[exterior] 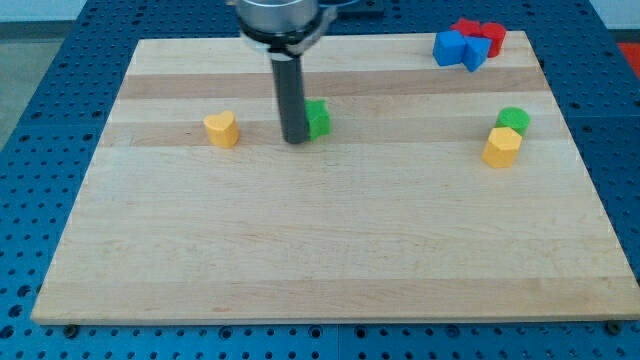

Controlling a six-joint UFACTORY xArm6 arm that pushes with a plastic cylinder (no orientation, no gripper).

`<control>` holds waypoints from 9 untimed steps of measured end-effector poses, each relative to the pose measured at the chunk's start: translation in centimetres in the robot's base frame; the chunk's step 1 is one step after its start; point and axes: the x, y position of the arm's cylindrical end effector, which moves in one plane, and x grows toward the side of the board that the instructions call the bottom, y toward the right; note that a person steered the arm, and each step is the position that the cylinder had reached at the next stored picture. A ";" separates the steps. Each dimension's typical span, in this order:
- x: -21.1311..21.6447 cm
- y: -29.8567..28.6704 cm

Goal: Push the green star to the left of the green circle

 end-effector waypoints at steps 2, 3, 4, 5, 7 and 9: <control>-0.7 -5.3; -3.7 -5.6; -5.3 -4.1; -4.3 -0.6; 0.1 5.4; 0.4 12.1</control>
